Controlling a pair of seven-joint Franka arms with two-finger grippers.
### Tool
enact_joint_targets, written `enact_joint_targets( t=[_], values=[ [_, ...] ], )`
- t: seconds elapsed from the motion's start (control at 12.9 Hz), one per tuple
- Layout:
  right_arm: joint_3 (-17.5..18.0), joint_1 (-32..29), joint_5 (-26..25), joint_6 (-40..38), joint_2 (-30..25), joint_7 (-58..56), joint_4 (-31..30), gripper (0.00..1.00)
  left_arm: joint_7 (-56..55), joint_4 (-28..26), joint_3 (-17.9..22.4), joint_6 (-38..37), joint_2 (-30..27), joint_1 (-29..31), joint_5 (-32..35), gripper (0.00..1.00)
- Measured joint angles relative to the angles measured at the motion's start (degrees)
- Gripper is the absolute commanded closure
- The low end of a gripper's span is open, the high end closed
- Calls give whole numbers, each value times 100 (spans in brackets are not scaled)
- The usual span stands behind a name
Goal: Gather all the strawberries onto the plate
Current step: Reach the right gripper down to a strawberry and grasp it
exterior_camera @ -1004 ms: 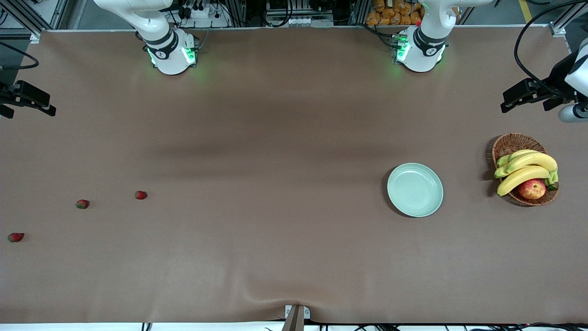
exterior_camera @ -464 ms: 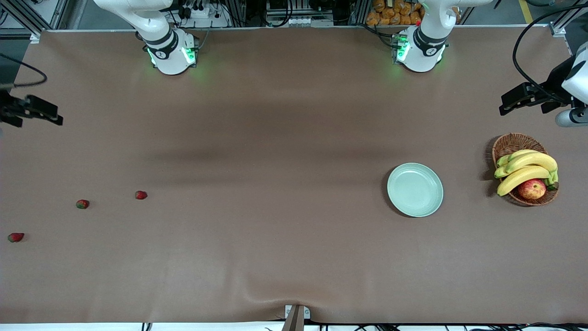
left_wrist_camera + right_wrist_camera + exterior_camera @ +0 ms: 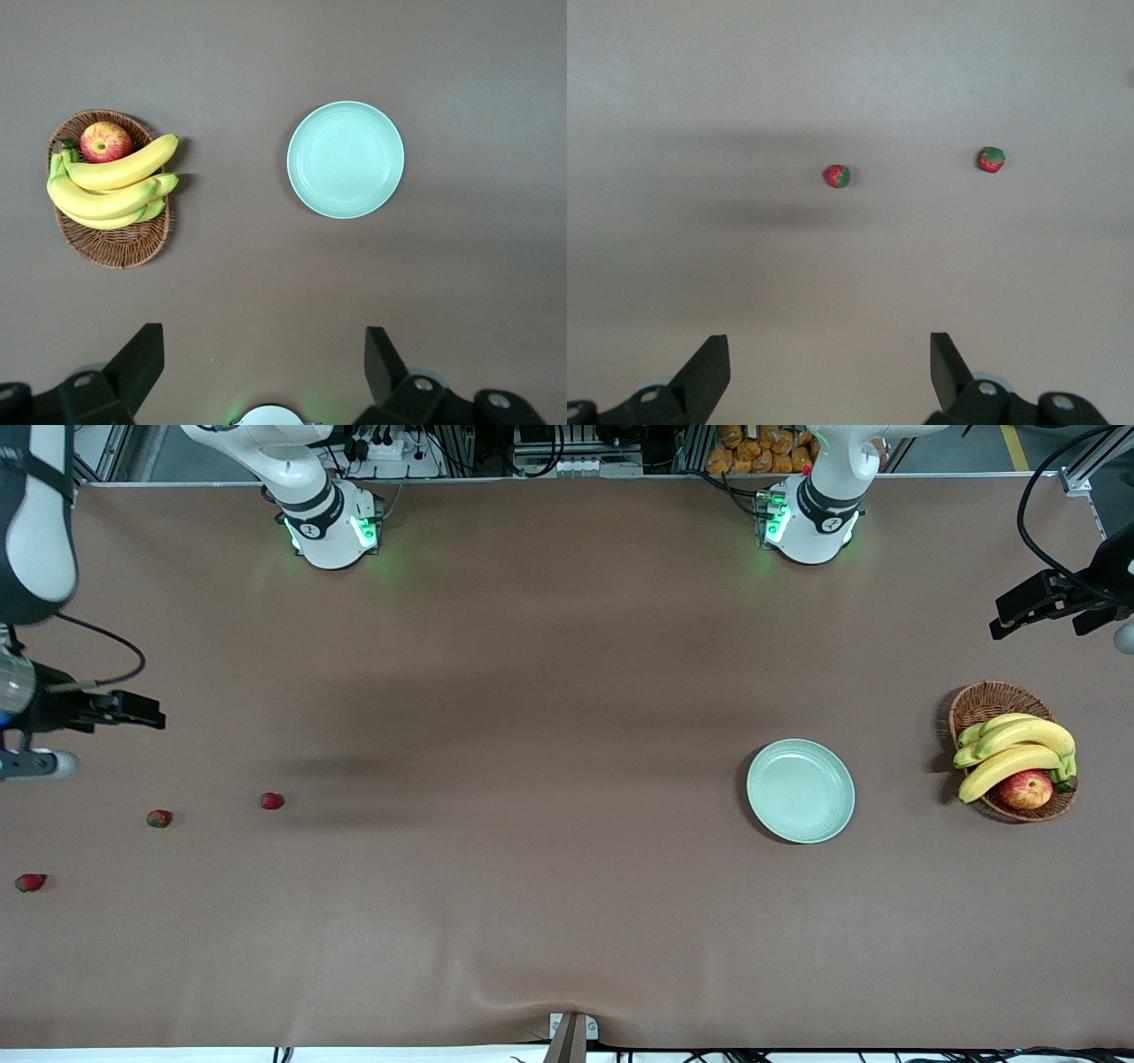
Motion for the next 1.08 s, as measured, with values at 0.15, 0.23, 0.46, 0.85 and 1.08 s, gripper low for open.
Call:
enact_joint_targets(
  t=[0.15, 0.23, 0.46, 0.85, 1.08],
  values=[
    [-19, -14, -9, 217, 311, -373, -101, 0, 0, -2, -29, -3, 3, -9, 0, 0],
    [-27, -24, -10, 474, 486, -552, -243, 0, -1, -5, -46, -4, 5, -20, 0, 0],
    [-17, -2, -10, 1827, 748, -1061, -1181, 0, -10, -12, -114, -15, 14, -41, 0, 0],
    [-10, 13, -16, 4146, 770, -3069, -2698, 0, -10, -17, -120, -30, 16, -31, 0, 0],
    [1, 131, -27, 4391, 830, -3644, -2866, 0, -10, -22, -119, -38, 19, -21, 0, 0]
  ],
)
